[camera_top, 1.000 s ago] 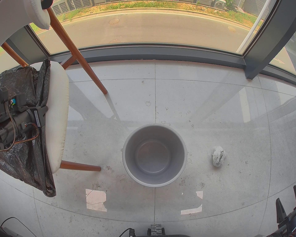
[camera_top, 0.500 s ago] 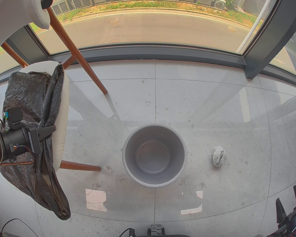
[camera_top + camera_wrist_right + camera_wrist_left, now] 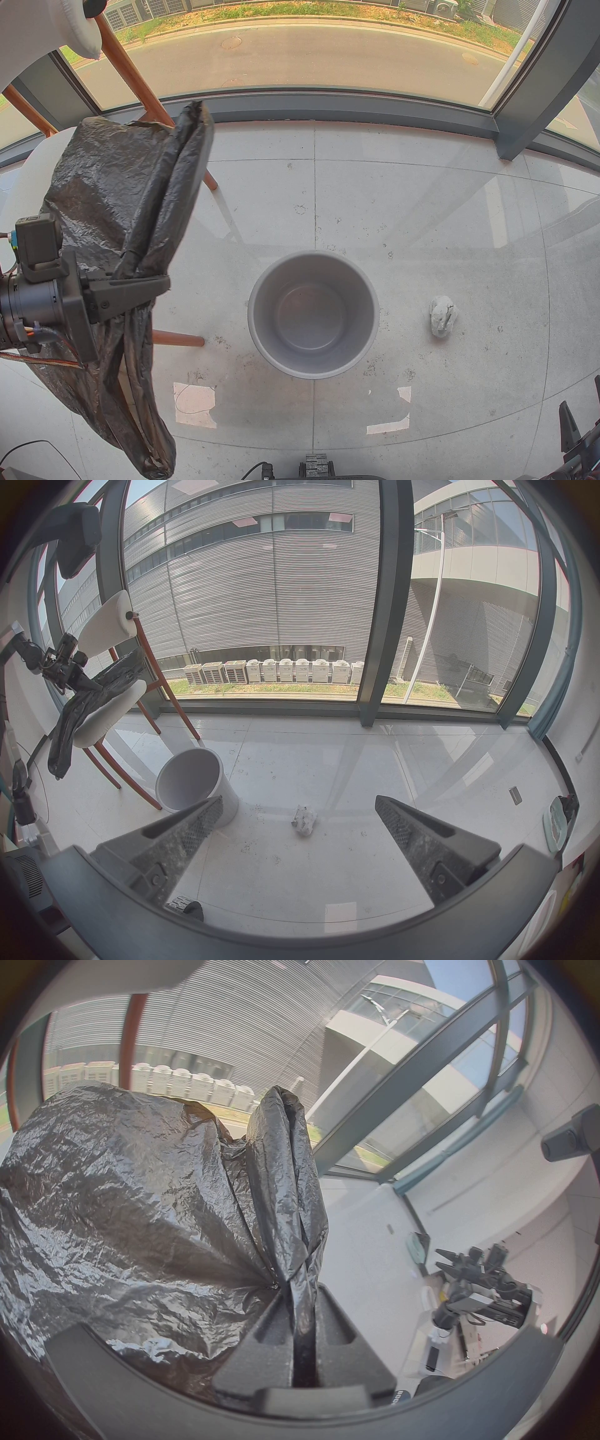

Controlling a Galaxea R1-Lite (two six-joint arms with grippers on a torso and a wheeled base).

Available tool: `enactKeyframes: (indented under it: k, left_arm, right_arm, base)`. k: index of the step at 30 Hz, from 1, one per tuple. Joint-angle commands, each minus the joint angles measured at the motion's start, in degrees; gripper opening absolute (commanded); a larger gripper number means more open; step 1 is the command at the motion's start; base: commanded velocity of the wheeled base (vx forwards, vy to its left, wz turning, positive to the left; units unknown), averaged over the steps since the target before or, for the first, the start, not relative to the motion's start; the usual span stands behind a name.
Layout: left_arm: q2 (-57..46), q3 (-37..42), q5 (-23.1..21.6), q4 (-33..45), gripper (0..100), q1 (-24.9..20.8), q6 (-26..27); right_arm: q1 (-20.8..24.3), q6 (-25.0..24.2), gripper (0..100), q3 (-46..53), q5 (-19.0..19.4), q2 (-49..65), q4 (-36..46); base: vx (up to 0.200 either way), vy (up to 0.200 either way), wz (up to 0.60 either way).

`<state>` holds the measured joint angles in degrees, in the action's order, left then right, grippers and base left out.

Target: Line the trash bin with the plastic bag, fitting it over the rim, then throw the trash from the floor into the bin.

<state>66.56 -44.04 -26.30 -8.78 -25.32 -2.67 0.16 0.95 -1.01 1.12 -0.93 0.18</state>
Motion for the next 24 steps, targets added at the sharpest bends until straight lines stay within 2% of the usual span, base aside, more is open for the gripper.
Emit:
enactKeyframes:
  k: [1,13,17,22,24]
  left_arm:
    - [5.42,-4.21,-0.42,-0.10,0,-6.14,-0.23]
    - [19.04,-13.44,0.02,-0.80,0,-20.38,-0.85]
    - [24.49,-16.25,0.54,-6.60,0,-24.34,-3.22]
    - [28.98,-16.42,0.46,-14.07,0,-25.22,-4.80]
    - [29.59,-16.16,0.37,-14.51,0,-24.95,-4.71]
  right_arm:
    - [0.02,0.02,100,0.92,0.02,0.93,-0.01]
    - [0.02,-0.07,100,0.92,0.02,0.93,-0.01]
    - [0.02,-0.07,100,0.92,0.02,0.93,-0.01]
    - [0.02,-0.07,100,0.92,0.02,0.93,-0.01]
    - [0.02,-0.07,100,0.92,0.02,0.93,-0.01]
  base:
    - [0.000,0.000,0.00]
    - [0.000,0.000,0.00]
    - [0.000,0.000,0.00]
    - [0.000,0.000,0.00]
    - [0.000,0.000,0.00]
